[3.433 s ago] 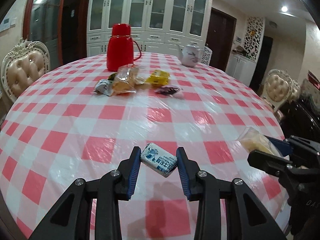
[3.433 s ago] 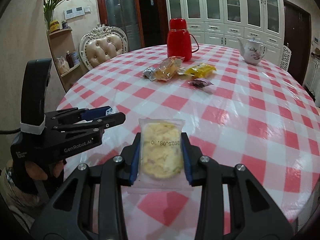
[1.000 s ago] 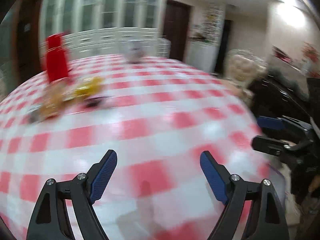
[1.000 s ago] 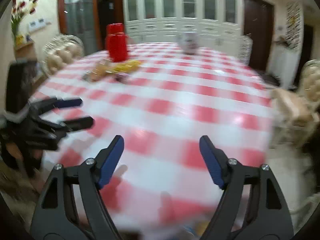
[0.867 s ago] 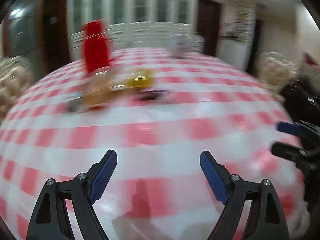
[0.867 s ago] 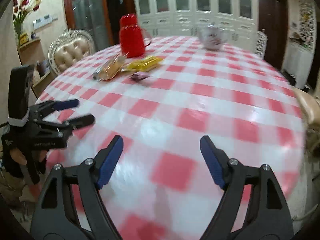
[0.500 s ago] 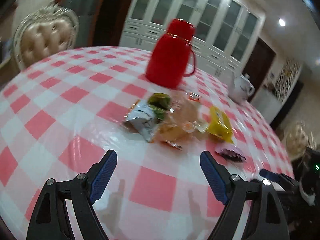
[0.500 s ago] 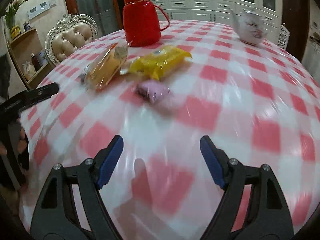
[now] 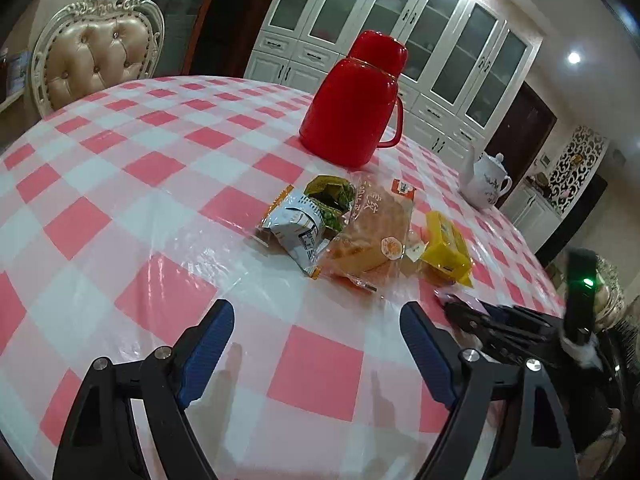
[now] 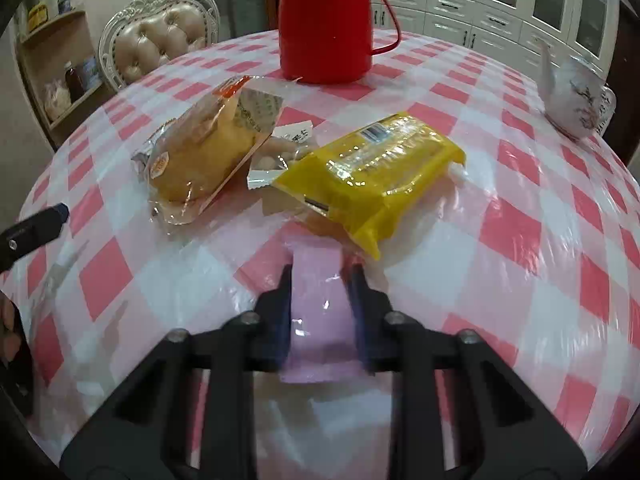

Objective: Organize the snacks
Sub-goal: 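Grasp the orange bread bag with the left tool while the right tool grasps a pink wrapped snack, then carry both held snacks off the table over the purple-rimmed box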

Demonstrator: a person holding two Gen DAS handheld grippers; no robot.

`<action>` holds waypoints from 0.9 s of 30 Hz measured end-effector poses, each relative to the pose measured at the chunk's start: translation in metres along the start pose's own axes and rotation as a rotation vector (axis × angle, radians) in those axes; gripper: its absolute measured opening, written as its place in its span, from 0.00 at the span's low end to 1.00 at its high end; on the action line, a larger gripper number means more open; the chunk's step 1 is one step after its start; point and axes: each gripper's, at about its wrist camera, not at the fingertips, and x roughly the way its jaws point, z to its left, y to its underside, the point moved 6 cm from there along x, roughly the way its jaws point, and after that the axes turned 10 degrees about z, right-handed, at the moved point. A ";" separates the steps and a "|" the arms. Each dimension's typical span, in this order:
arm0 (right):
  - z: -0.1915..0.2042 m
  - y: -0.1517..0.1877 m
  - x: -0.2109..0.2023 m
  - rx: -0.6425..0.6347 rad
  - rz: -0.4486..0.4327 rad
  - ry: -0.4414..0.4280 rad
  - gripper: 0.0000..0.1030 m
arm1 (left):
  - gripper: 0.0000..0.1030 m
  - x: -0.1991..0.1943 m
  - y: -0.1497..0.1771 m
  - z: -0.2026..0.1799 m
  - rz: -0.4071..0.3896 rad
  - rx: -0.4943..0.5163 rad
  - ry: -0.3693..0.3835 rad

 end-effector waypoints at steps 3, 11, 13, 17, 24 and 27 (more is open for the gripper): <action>0.011 0.017 -0.015 -0.010 -0.017 -0.017 0.28 | 0.83 0.005 -0.004 -0.007 -0.007 0.045 -0.017; 0.025 0.061 -0.066 0.116 -0.114 -0.123 0.28 | 0.83 0.063 -0.031 -0.062 0.053 0.291 -0.154; 0.024 0.066 -0.073 0.147 -0.137 -0.150 0.28 | 0.83 0.076 -0.042 -0.070 0.048 0.312 -0.182; 0.020 0.072 -0.061 0.176 -0.104 -0.160 0.28 | 0.72 0.100 -0.053 -0.071 0.104 0.320 -0.217; 0.017 0.073 -0.065 0.178 -0.124 -0.174 0.28 | 0.43 0.043 -0.029 -0.084 0.041 0.377 -0.115; 0.019 0.073 -0.066 0.175 -0.127 -0.179 0.28 | 0.43 0.022 -0.021 -0.088 0.040 0.368 -0.086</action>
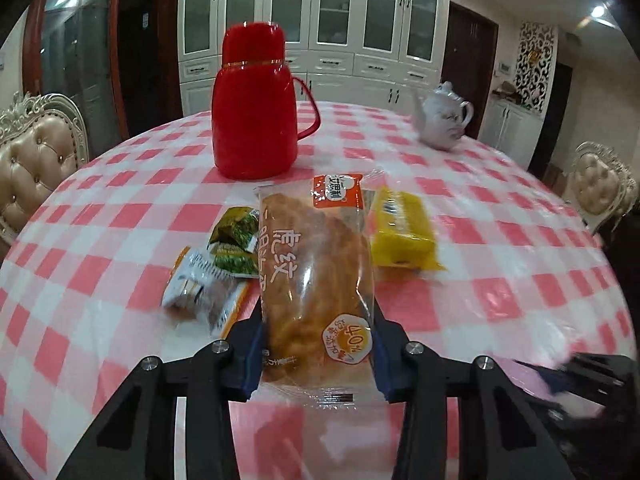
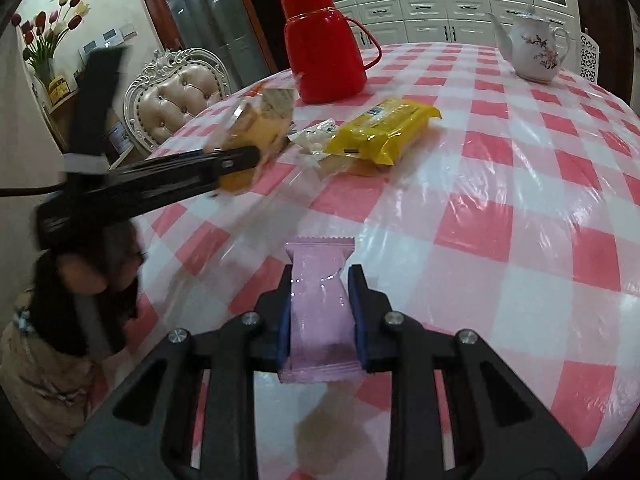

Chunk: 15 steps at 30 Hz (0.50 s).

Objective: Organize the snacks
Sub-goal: 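Carry both held snacks off the table over the purple-rimmed box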

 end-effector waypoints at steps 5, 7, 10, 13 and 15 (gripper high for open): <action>0.003 -0.002 -0.006 -0.012 -0.030 -0.012 0.28 | 0.43 -0.024 0.036 -0.005 0.009 -0.015 0.019; 0.003 -0.002 -0.007 -0.006 -0.035 -0.013 0.28 | 0.43 -0.029 0.053 -0.003 0.017 -0.039 0.019; 0.003 0.001 -0.010 0.006 -0.043 -0.013 0.28 | 0.43 -0.038 0.077 0.002 0.024 -0.075 0.007; 0.008 0.009 -0.015 0.023 -0.053 -0.027 0.28 | 0.44 -0.047 0.085 0.002 0.016 -0.087 0.012; 0.012 0.014 -0.020 0.041 -0.058 -0.043 0.28 | 0.44 -0.054 0.088 0.001 0.003 -0.089 0.011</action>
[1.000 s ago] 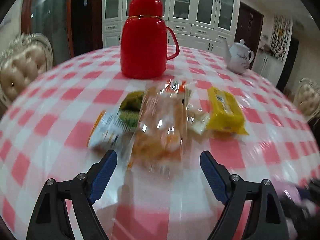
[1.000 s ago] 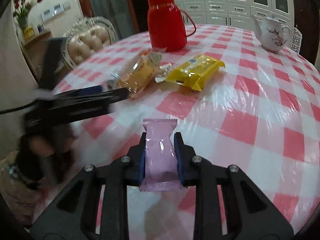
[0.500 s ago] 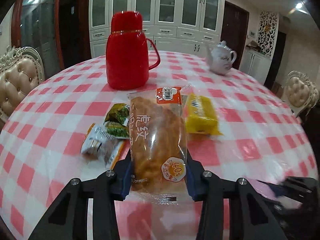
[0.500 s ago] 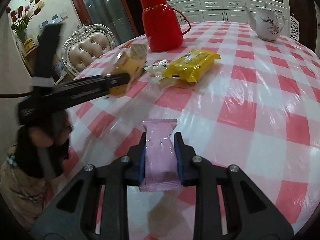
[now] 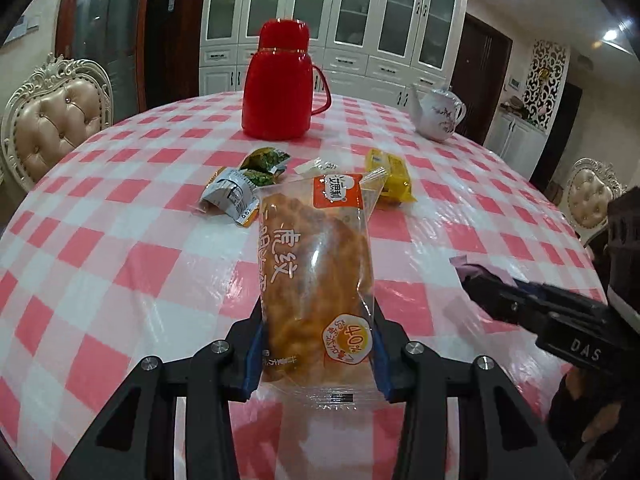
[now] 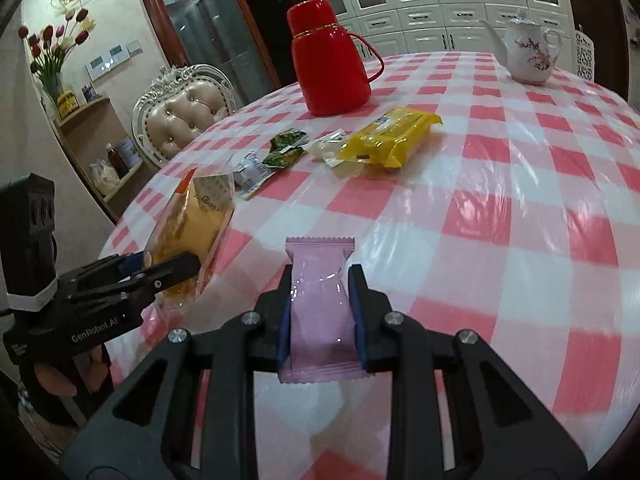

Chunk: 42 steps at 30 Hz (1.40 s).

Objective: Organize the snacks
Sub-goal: 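Carry both held snacks off the table over the purple-rimmed box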

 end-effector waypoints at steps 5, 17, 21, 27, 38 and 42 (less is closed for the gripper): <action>0.020 0.018 -0.024 0.027 -0.038 -0.033 0.28 | 0.44 -0.014 0.016 -0.004 -0.005 0.003 0.016; 0.073 0.058 -0.061 -0.061 -0.053 -0.017 0.28 | 0.44 -0.049 0.059 -0.008 -0.011 0.036 0.036; 0.082 0.070 -0.073 -0.092 -0.057 -0.006 0.28 | 0.44 -0.057 0.071 -0.011 -0.008 0.049 0.037; 0.085 0.091 -0.095 -0.137 -0.070 0.025 0.28 | 0.44 -0.071 0.089 -0.026 -0.009 0.091 0.043; 0.048 0.131 -0.133 -0.108 -0.081 0.069 0.29 | 0.44 -0.072 0.106 -0.073 0.018 0.199 0.078; 0.031 0.144 -0.143 -0.084 -0.077 0.087 0.29 | 0.44 -0.071 0.112 -0.092 0.032 0.238 0.089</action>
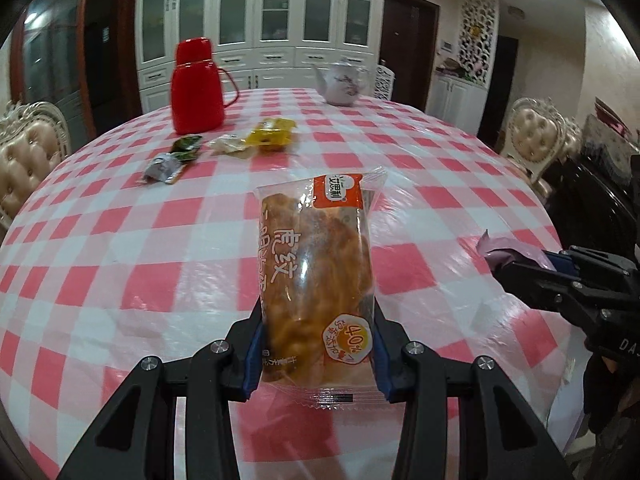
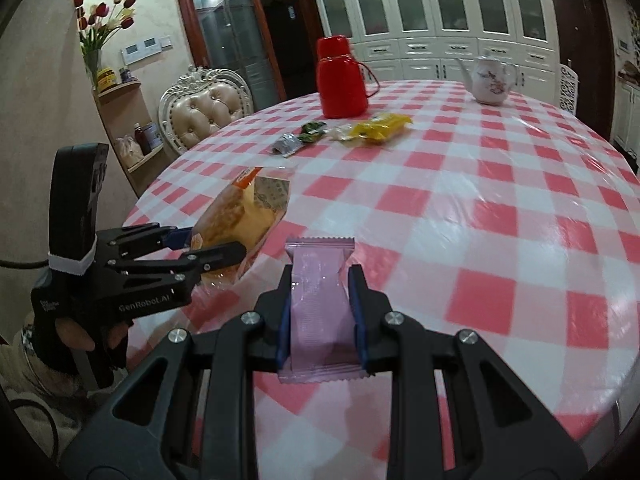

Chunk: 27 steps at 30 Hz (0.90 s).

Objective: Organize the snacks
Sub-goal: 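Carry both held snacks off the table over the purple-rimmed box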

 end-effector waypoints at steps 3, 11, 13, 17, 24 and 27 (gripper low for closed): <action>-0.013 0.011 -0.011 0.012 -0.001 0.020 0.28 | 0.44 0.000 0.002 -0.020 0.005 0.048 0.010; -0.054 0.041 -0.051 0.053 -0.004 0.091 0.29 | 0.44 0.001 0.009 -0.082 0.039 0.197 0.070; -0.062 0.051 -0.060 0.038 0.018 0.118 0.29 | 0.44 0.002 0.011 -0.099 0.050 0.233 0.090; -0.074 0.069 -0.084 -0.006 0.037 0.177 0.29 | 0.44 0.005 0.018 -0.133 0.081 0.310 0.139; -0.102 0.085 -0.131 -0.060 0.019 0.323 0.29 | 0.44 0.006 0.035 -0.193 0.132 0.460 0.221; -0.110 0.095 -0.144 -0.101 0.036 0.380 0.29 | 0.44 0.006 0.040 -0.219 0.162 0.518 0.281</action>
